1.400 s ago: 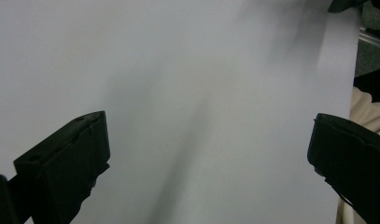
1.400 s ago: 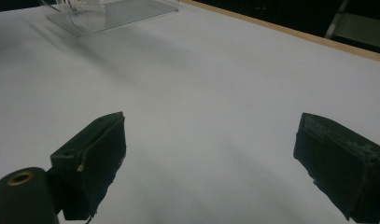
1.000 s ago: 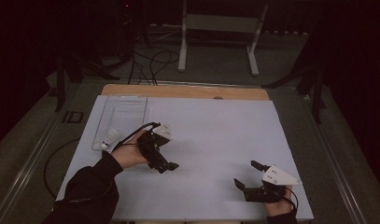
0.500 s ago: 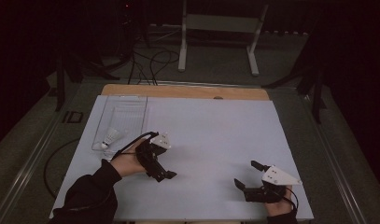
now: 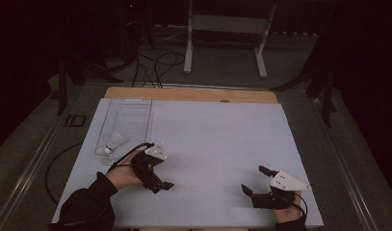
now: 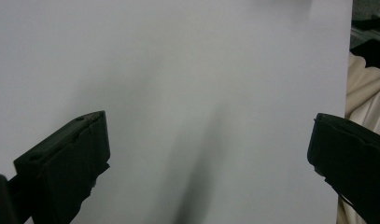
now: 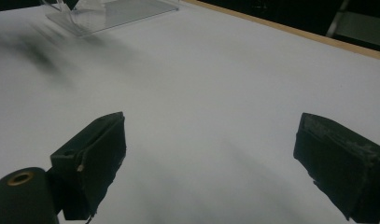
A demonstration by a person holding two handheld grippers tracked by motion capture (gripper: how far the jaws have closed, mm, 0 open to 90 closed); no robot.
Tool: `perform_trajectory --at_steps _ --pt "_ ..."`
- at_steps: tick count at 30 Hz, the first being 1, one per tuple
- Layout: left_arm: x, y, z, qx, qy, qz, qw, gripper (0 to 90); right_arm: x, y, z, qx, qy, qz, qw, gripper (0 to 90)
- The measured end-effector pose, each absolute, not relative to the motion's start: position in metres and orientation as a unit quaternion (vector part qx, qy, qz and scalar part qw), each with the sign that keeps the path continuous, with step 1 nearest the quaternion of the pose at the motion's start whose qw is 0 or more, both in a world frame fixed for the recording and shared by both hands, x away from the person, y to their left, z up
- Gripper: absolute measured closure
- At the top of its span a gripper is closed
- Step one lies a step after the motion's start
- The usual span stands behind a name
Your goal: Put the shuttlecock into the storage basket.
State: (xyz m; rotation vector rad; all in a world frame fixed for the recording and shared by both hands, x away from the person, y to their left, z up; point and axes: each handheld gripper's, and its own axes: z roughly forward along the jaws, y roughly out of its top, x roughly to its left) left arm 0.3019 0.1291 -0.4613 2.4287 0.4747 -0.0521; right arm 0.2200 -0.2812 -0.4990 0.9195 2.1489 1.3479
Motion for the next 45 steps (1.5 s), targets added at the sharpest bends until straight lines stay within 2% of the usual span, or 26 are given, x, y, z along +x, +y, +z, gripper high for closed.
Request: perform_trajectory --at_steps 22,45 --pt "0.277 0.169 -0.483 0.910 0.218 -0.021 0.351 0.0 0.220 -0.280 -0.500 0.332 0.780 0.484 0.218 9.3" --pt "0.257 0.210 -0.498 0.897 0.264 0.013 0.355 0.0 0.221 -0.280 -0.500 0.333 0.781 0.482 0.218 9.3"
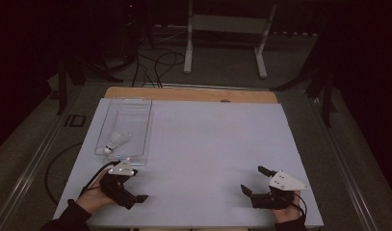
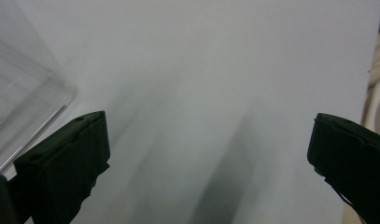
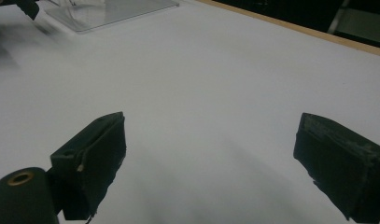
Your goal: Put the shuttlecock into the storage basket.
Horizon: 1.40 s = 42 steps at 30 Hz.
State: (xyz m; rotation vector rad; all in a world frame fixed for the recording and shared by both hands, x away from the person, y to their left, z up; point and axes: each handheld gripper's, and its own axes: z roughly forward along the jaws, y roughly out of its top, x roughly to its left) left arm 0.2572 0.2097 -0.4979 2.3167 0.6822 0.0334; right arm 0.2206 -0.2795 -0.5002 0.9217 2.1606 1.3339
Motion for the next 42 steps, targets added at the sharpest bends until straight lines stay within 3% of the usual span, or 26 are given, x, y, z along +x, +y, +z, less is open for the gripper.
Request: perform_trajectory --at_steps 42 --pt "0.245 0.224 -0.515 0.850 0.346 0.079 0.390 0.1 0.222 -0.279 -0.503 0.332 0.785 0.478 0.213 9.3"
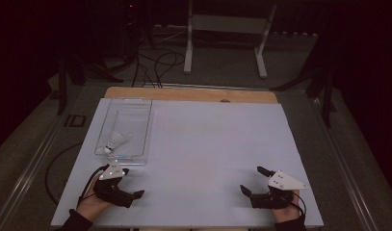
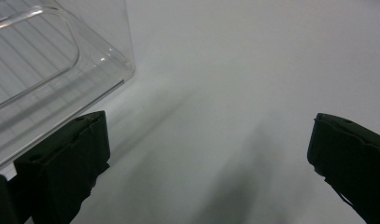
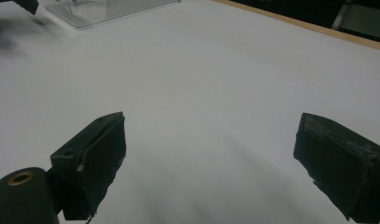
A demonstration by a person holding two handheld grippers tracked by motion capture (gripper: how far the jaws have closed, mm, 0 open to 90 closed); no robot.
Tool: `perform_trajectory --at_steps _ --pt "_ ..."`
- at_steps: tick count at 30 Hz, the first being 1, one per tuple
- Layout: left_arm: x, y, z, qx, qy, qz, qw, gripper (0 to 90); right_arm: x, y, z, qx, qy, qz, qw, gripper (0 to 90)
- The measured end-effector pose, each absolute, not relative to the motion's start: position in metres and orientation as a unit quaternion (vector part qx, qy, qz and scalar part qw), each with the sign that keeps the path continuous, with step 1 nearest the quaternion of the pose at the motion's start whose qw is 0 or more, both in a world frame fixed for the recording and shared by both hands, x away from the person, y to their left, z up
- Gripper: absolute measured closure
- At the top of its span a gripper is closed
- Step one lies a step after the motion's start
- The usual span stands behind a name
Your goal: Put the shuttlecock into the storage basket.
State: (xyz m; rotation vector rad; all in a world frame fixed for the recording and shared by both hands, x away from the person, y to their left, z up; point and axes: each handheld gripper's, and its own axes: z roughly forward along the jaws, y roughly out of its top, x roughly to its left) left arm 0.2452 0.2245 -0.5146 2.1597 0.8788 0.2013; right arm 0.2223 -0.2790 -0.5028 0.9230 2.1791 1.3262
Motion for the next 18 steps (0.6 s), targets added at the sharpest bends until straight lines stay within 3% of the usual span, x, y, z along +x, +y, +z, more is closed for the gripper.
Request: perform_trajectory --at_steps 18 --pt "0.2422 0.2147 -0.5150 0.851 0.325 0.079 0.406 0.1 0.2231 -0.2786 -0.5032 0.333 0.787 0.475 0.211 9.3"
